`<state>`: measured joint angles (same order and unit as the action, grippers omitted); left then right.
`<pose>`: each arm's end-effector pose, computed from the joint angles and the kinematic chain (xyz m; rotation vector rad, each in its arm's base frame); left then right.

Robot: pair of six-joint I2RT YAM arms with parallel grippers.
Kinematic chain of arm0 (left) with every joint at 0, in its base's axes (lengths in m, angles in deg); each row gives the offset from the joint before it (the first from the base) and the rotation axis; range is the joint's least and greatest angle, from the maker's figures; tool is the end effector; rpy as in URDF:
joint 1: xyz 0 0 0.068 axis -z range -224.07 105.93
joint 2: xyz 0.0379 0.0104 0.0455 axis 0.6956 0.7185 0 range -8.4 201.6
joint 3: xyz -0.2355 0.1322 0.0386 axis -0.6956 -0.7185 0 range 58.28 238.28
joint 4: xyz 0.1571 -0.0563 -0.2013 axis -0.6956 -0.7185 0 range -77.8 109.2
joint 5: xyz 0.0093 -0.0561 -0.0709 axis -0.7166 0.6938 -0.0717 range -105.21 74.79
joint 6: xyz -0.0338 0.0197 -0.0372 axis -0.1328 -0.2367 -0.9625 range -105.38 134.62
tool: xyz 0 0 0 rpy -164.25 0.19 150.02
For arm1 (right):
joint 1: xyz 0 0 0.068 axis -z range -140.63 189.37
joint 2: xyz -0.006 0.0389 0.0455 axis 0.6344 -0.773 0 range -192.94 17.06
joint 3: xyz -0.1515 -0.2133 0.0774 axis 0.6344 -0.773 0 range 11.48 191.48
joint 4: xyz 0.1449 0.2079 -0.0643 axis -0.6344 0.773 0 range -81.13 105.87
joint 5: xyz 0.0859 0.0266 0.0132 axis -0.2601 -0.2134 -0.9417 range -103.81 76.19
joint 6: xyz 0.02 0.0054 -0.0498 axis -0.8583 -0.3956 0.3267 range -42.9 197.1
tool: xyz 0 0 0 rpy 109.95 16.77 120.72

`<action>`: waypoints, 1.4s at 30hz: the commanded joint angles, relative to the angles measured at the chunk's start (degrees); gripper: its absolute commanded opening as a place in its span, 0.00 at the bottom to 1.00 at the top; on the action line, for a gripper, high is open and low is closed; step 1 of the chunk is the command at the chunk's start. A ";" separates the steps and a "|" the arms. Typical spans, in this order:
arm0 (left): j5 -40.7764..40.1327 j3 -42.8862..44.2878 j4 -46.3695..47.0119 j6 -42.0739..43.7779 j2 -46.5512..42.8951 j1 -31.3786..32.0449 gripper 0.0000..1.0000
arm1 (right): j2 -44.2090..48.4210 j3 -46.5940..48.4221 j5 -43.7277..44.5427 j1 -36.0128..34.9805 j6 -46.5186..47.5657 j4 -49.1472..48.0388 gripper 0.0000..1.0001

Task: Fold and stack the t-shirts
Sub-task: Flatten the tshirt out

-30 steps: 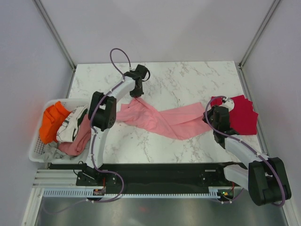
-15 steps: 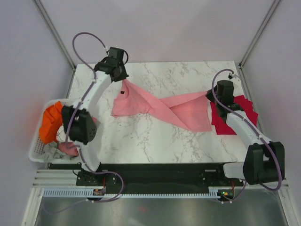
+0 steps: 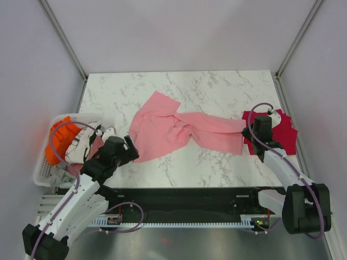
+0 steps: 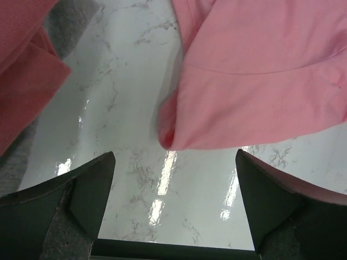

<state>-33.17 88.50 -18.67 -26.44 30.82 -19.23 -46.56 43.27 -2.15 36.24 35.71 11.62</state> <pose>0.1322 -0.0491 0.2225 -0.4749 2.2978 -0.1929 0.2321 0.0054 0.2100 0.8194 2.0079 0.2264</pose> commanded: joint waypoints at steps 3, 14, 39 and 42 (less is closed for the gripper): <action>0.99 3.33 6.84 -2.01 3.56 -0.06 1.00 | 2.35 -0.68 -1.29 0.15 0.78 -2.30 0.00; 1.43 31.09 9.92 5.02 38.54 -1.37 0.86 | 2.79 -1.64 -2.96 0.15 3.24 -4.94 0.00; 13.55 100.20 -0.36 17.85 104.74 -12.71 0.84 | 3.32 -2.88 -7.97 0.06 3.07 -9.42 0.00; 16.79 102.58 -2.12 17.33 107.02 -12.71 0.80 | 2.71 -2.87 -8.58 0.15 2.98 -9.86 0.00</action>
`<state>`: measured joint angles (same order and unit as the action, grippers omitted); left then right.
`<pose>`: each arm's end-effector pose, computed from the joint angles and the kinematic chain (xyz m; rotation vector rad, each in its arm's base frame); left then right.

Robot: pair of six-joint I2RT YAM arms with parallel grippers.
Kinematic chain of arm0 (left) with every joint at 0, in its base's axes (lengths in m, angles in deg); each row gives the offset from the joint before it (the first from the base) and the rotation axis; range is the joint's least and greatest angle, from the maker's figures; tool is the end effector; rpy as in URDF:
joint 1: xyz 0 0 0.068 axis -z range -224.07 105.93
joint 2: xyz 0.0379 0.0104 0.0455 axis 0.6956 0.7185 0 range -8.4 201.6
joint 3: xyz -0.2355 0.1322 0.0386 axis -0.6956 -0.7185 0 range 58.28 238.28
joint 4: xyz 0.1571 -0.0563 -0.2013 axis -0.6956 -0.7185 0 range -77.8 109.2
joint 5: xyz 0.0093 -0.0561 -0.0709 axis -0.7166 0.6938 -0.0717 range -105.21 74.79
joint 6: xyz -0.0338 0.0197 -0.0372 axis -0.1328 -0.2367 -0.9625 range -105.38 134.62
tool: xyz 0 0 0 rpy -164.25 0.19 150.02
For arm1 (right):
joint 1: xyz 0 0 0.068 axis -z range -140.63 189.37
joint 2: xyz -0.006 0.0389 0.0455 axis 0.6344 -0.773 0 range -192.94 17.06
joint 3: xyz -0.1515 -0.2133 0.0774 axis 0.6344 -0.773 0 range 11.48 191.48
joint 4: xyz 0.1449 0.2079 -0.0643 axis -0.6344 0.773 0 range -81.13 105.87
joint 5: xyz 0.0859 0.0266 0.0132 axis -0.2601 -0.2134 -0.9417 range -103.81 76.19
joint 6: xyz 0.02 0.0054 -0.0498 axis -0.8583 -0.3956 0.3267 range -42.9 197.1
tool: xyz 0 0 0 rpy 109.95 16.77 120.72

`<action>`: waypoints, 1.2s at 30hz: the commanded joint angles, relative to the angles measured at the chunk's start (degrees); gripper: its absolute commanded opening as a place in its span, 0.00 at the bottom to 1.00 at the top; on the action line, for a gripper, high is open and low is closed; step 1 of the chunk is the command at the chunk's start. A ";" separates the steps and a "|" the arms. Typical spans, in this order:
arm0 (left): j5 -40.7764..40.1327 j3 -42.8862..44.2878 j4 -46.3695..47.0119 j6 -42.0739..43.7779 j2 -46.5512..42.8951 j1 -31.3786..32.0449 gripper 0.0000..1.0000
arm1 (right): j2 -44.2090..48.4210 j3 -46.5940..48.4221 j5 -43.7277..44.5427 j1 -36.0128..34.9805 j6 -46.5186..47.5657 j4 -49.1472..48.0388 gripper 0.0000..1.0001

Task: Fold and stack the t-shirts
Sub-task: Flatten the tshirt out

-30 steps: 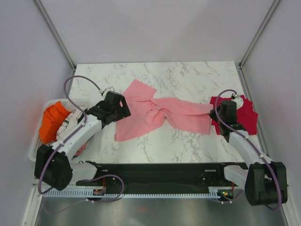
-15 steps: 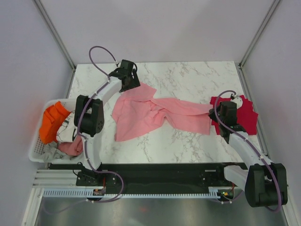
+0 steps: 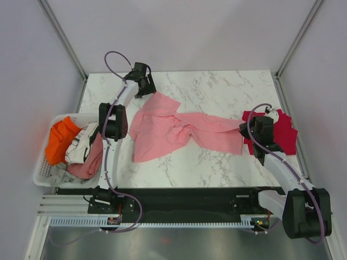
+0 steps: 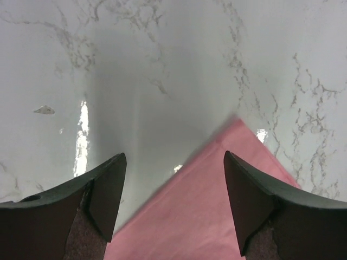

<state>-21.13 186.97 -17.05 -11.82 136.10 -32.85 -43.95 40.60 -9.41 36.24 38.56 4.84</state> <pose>0.5444 -0.1043 0.1713 -0.3717 2.4511 -0.1538 0.2283 0.0097 0.2148 0.6769 1.9625 0.3704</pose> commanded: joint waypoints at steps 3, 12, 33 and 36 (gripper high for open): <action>8.52 4.12 -3.74 2.36 2.36 0.99 0.75 | -0.07 -0.38 -1.50 0.15 -0.04 -3.35 0.00; 13.64 5.88 -3.04 0.95 5.87 1.08 0.54 | 0.37 -0.73 -1.24 0.15 0.31 -2.91 0.00; 16.46 1.33 0.29 -0.10 -2.72 0.64 0.02 | -5.86 6.37 -2.81 0.15 -0.65 0.43 0.00; 14.97 -5.44 2.23 -0.46 -10.98 0.55 0.02 | -8.94 12.96 -4.22 0.15 -1.09 3.14 0.00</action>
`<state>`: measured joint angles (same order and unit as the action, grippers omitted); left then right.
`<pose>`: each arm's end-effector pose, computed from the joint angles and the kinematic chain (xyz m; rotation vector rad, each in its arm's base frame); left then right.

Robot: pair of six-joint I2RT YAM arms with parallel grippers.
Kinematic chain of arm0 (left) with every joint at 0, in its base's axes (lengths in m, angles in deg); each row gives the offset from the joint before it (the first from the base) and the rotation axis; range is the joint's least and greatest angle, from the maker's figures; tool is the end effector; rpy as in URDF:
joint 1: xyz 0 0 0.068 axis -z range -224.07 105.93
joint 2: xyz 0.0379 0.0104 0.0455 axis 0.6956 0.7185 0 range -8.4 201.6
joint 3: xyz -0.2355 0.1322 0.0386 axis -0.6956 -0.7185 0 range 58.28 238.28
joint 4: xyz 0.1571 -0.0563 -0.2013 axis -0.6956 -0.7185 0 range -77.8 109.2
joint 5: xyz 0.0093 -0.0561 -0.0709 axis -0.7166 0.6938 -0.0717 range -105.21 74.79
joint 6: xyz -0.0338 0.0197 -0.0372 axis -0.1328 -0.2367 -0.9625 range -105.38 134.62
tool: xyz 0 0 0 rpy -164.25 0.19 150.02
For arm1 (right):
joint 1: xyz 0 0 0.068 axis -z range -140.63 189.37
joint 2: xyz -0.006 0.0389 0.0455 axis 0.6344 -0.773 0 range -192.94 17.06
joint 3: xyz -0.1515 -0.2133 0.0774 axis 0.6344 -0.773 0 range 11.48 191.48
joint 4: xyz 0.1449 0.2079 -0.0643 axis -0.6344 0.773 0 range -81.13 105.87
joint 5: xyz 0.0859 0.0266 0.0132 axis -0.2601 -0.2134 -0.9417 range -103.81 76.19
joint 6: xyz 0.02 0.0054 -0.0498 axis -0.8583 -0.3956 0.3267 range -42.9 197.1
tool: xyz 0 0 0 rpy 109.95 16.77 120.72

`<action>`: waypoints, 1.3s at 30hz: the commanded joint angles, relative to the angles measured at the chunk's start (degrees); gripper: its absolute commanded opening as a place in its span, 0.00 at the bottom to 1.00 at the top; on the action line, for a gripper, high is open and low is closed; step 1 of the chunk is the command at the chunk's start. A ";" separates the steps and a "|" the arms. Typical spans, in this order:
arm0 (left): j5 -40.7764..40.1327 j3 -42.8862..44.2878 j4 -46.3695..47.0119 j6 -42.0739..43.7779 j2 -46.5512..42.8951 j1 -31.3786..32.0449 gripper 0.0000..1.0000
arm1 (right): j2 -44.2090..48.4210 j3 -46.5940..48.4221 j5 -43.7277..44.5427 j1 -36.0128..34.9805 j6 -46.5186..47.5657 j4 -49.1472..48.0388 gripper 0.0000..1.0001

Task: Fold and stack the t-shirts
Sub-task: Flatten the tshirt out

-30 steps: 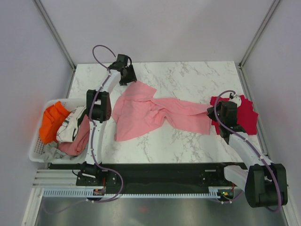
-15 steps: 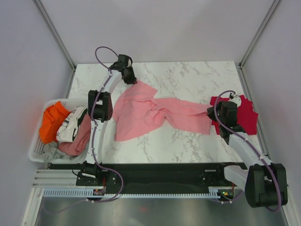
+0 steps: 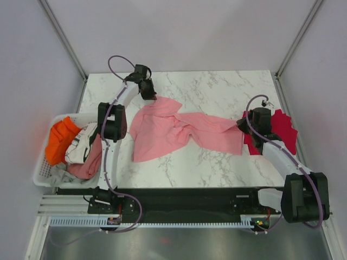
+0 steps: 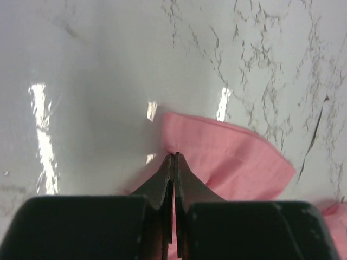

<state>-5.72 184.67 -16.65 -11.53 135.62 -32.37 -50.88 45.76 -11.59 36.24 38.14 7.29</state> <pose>0.5376 -0.1174 0.1637 -0.2513 2.5392 -0.4733 0.2505 0.0123 0.2141 0.6849 2.0435 0.3894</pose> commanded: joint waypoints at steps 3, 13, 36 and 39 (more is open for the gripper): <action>-2.29 -6.06 2.37 -2.75 -18.06 0.07 0.02 | -4.21 15.88 -2.04 0.15 -0.68 4.48 0.00; -2.12 -15.73 3.52 -4.26 -42.84 0.07 0.02 | -0.27 34.00 -4.24 0.15 1.69 14.67 0.00; 0.96 -13.37 -3.87 -8.39 -87.87 0.07 0.02 | 33.14 51.14 1.39 0.06 5.82 25.49 0.00; 2.63 -12.83 -3.78 -9.35 -86.20 0.07 0.02 | 32.44 52.55 1.30 0.15 5.47 26.63 0.00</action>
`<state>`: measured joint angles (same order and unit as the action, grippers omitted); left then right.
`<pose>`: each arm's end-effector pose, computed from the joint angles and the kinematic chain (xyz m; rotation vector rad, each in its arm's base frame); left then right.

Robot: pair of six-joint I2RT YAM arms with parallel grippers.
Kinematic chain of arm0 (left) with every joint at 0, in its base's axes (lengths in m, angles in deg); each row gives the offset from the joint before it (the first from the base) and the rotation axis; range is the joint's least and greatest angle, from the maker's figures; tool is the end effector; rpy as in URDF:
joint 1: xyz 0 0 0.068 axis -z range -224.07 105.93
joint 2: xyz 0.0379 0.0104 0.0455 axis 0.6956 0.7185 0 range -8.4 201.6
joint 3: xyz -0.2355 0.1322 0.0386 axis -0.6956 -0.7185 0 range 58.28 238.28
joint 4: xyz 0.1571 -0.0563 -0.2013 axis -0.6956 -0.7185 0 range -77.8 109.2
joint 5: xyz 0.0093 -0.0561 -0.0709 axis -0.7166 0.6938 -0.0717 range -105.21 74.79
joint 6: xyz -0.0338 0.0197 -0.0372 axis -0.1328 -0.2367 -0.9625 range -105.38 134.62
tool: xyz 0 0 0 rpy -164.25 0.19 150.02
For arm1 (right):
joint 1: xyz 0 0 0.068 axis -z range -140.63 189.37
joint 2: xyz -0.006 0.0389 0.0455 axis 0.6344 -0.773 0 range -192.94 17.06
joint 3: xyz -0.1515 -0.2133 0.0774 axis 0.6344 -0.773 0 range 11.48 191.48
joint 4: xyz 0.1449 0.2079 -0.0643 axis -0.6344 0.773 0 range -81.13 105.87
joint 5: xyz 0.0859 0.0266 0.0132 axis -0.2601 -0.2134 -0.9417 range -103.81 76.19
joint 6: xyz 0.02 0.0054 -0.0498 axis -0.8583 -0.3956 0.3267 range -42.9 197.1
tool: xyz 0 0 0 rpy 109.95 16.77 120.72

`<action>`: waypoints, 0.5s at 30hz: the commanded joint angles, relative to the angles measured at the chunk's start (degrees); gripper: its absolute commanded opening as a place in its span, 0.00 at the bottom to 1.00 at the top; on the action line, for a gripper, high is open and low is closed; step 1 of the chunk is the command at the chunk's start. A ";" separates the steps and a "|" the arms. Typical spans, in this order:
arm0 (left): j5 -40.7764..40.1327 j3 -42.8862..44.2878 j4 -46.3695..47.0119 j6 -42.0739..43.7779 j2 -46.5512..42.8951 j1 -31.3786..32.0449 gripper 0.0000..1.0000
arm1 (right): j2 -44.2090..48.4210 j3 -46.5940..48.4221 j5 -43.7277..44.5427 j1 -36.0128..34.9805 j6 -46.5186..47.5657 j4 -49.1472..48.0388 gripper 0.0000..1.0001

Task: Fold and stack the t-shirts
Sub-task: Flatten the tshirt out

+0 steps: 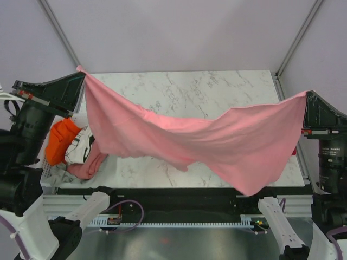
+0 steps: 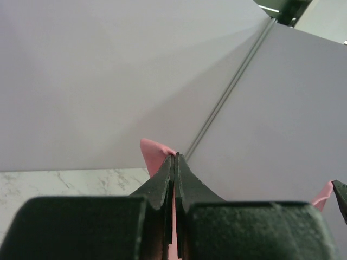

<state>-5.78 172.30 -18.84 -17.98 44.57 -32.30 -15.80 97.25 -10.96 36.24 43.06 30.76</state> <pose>0.0259 -0.0114 0.6103 -0.0697 1.2082 -0.7769 -0.0079 -0.0023 0.5447 0.3226 0.9943 0.5642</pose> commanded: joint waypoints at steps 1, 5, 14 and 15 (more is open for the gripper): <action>2.78 -0.29 -1.60 -3.00 6.25 0.01 0.02 | -3.17 0.97 0.66 0.06 0.38 3.42 0.00; 0.77 -2.03 -1.42 -2.47 11.26 0.01 0.02 | -6.42 -2.10 1.89 0.15 -0.93 3.60 0.00; 0.85 -2.44 6.14 -4.05 29.25 -2.45 0.02 | -28.81 -7.22 -6.07 0.15 -6.65 -3.70 0.00; 1.98 0.56 6.14 -4.14 31.12 -3.15 0.02 | -31.71 -4.77 -7.84 0.15 -6.48 -2.91 0.00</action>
<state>-5.46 166.07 -17.44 -19.77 71.73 -33.46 -40.13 88.34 -12.34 36.26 38.27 29.95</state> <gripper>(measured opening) 0.025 0.007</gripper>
